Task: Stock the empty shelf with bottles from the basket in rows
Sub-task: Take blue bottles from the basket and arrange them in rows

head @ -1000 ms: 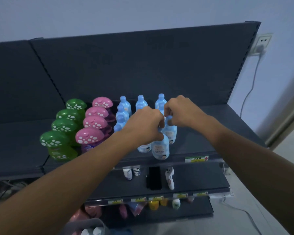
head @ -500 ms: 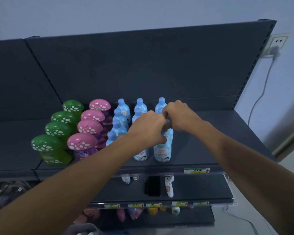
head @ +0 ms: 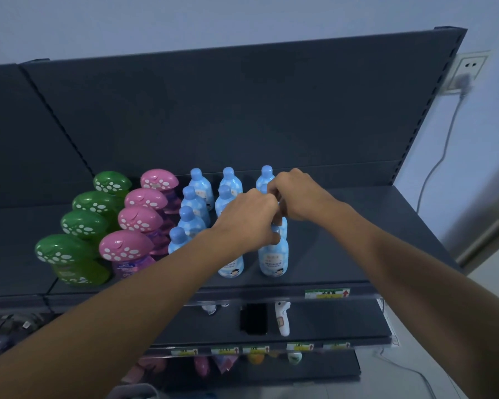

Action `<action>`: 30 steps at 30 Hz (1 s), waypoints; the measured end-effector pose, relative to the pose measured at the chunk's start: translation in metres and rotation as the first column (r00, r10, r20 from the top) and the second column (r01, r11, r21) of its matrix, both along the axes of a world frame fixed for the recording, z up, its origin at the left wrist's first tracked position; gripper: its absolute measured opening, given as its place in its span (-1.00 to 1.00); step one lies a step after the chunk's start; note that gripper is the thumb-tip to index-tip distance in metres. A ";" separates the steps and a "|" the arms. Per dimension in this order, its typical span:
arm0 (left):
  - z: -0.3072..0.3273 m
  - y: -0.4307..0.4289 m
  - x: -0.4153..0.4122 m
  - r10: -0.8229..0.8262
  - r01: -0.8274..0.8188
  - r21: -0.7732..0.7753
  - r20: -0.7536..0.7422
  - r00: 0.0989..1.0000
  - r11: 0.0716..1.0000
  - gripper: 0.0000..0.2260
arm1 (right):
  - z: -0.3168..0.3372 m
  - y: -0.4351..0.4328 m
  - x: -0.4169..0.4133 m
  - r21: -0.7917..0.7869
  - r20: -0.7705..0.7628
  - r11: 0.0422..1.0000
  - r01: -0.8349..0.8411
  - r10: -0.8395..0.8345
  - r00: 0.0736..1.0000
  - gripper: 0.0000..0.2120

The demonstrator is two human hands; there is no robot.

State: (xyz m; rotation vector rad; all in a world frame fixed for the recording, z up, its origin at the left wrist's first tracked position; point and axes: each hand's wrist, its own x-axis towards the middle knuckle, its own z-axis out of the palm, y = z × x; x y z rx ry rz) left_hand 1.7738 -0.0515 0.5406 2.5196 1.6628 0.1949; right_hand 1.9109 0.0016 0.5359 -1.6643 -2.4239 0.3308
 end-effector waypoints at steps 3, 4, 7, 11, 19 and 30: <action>-0.003 0.002 0.000 -0.002 0.002 -0.001 0.019 1.000 1.000 -0.82 | 0.000 0.000 0.001 -0.004 -0.007 1.000 -0.006 0.006 1.000 -0.77; -0.005 0.003 -0.001 -0.002 0.002 -0.004 0.034 0.999 1.000 -0.82 | 0.001 0.001 0.001 -0.006 -0.012 1.000 -0.005 0.005 1.000 -0.75; -0.008 0.005 -0.001 -0.003 0.004 -0.007 0.053 0.999 1.000 -0.82 | 0.001 0.002 0.002 -0.019 -0.042 1.000 -0.006 0.005 0.999 -0.66; -0.011 0.006 -0.004 -0.011 0.012 -0.011 0.079 0.997 1.000 -0.78 | 0.002 0.002 0.003 -0.019 -0.058 1.000 -0.018 0.017 0.998 -0.68; -0.008 0.005 -0.015 0.023 -0.026 0.067 0.057 0.998 0.997 -0.74 | 0.000 0.001 -0.002 0.007 -0.018 0.999 0.032 -0.032 0.999 -0.80; 0.021 -0.006 -0.100 0.110 -0.133 0.146 0.154 0.982 0.980 -0.87 | 0.022 -0.018 -0.045 0.159 0.055 0.985 0.069 -0.078 0.995 -0.89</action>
